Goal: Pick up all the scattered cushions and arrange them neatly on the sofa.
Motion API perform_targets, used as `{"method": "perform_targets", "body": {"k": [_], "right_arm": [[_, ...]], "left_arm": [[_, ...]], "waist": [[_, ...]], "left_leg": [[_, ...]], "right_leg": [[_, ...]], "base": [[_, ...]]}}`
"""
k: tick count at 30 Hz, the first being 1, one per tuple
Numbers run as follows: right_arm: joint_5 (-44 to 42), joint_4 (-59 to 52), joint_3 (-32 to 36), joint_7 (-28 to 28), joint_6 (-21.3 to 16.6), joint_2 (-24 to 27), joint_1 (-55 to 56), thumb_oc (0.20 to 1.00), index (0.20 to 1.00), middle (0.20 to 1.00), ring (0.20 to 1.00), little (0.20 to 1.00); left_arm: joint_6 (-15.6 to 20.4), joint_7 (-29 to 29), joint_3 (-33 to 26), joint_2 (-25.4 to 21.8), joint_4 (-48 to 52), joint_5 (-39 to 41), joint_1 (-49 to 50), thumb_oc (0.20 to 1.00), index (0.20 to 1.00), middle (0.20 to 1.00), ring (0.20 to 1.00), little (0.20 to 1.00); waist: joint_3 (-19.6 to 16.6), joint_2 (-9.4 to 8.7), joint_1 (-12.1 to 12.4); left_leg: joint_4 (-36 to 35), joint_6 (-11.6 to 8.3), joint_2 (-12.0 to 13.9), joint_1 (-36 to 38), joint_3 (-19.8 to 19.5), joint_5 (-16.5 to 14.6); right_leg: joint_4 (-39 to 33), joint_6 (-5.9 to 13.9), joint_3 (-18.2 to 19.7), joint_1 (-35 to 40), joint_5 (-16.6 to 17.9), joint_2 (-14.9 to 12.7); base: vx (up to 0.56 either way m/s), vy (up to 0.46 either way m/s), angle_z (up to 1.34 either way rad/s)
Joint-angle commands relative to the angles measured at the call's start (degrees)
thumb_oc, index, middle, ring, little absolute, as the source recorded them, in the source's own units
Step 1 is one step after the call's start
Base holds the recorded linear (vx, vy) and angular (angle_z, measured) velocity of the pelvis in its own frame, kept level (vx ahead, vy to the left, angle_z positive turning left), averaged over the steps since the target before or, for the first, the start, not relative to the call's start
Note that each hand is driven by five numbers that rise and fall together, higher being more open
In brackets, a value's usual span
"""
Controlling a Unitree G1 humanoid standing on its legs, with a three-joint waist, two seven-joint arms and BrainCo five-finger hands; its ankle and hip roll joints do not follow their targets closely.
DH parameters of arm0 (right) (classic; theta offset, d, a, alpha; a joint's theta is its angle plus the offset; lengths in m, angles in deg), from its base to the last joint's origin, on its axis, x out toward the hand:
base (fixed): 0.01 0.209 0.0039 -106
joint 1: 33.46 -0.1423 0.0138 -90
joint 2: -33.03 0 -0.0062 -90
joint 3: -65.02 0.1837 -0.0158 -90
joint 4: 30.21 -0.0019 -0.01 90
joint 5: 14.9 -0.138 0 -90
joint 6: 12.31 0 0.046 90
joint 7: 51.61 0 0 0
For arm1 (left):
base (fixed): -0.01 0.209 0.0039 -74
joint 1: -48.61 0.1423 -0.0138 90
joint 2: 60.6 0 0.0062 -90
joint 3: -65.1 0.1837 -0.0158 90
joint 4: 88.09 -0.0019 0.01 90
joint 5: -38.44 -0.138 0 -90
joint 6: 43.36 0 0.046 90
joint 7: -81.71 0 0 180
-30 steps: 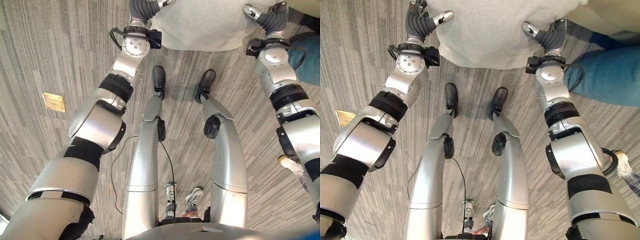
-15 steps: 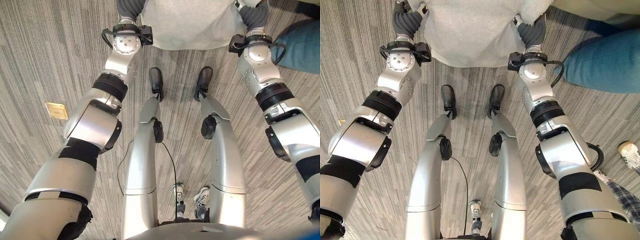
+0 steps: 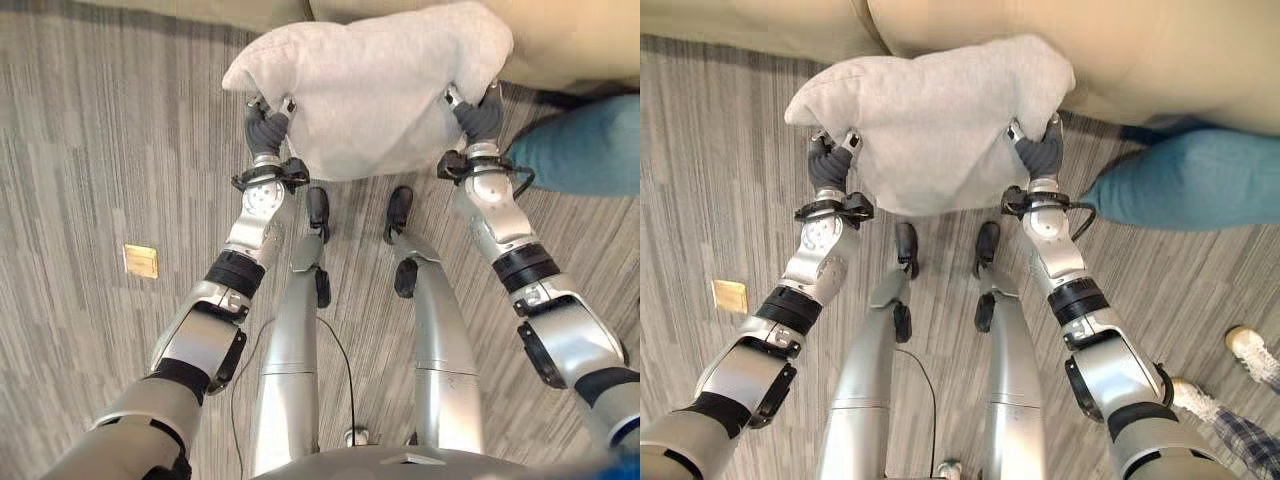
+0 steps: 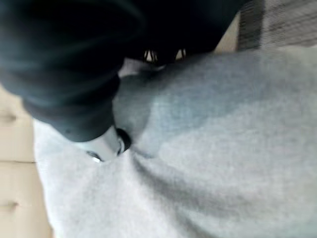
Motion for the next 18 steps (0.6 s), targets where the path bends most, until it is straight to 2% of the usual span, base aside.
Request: {"method": "perform_targets", "body": {"k": [1,4,5,6,13,16,18], "right_arm": [[3.2,-6.5,-4.3,5.5,-6.2,-6.5,3.6,0.2,0.2,0.2,0.2,0.2],[4.0,-9.1,-4.5,6.3,-5.9,-5.9,8.5,0.2,0.2,0.2,0.2,0.2],[4.0,-9.7,-4.4,6.6,-5.8,-6.0,10.0,0.2,0.2,0.2,0.2,0.2],[3.8,-10.6,-4.4,7.1,-5.7,-6.1,13.4,0.2,0.2,0.2,0.2,0.2],[1.7,-13.5,-4.9,10.3,-4.9,-7.5,23.3,0.2,0.2,0.2,0.2,0.2],[0.6,-15.2,-4.2,12.7,-3.7,-6.9,29.2,0.2,0.2,0.2,0.2,0.2],[0.8,-15.9,-3.7,12.9,-3.3,-6.3,30.3,0.2,0.2,0.2,0.2,0.2]], "left_arm": [[4.1,3.6,4.2,3.4,4.8,-6.8,3.2,0.2,0.2,0.2,0.2,0.2],[4.4,4.2,4.7,3.6,8.3,-7.1,6.8,0.2,0.2,0.2,0.2,0.2],[4.4,4.5,5.1,3.7,9.0,-7.1,8.0,0.2,0.2,0.2,0.2,0.2],[4.6,4.8,5.1,3.9,10.6,-6.8,10.5,0.2,0.2,0.2,0.2,0.2],[4.6,6.6,5.1,4.7,14.0,-5.0,19.7,0.2,0.2,0.2,0.2,0.2],[3.7,7.4,4.0,3.8,15.2,-5.2,26.8,0.2,0.2,0.2,0.2,0.2],[3.3,7.6,3.4,3.5,15.7,-5.5,28.4,0.2,0.2,0.2,0.2,0.2]], "waist": [[-7.9,2.03,-0.9],[-8.4,1.66,-0.7],[-8.0,1.51,-0.7],[-8.3,1.07,-0.4],[-8.2,-0.32,0.4],[-12.0,-0.7,1.1],[-13.0,-0.64,1.1]], "left_leg": [[-3.8,-4.72,1.0,8.8,-8.1,-4.1],[-6.8,-5.12,1.3,16.4,-8.5,-4.2],[-8.1,-5.03,1.2,18.5,-8.6,-2.3],[-9.9,-5.2,1.4,23.7,-8.7,-2.5],[-15.0,-5.52,2.6,43.4,-7.8,-3.4],[-19.6,-6.03,4.0,56.1,-6.3,-3.5],[-20.6,-6.2,4.3,58.6,-6.3,-3.3]], "right_leg": [[-4.9,8.38,0.8,10.6,-0.8,-1.3],[-7.8,8.4,-0.5,17.7,-0.9,-1.4],[-9.6,7.9,-1.4,20.1,1.0,-1.6],[-11.4,7.96,-2.2,25.3,1.0,-1.8],[-18.7,7.99,-4.7,46.2,0.7,-0.8],[-24.4,7.91,-5.6,60.4,-0.4,1.6],[-25.5,7.68,-5.9,63.0,-0.8,2.3]], "base": [[0.07,-0.074,0.15],[-0.01,-0.034,0.09],[-0.05,-0.013,0.13],[-0.04,-0.015,0.12],[0.11,-0.021,0.08],[0.26,-0.036,0.01],[0.17,-0.036,0.11]]}}
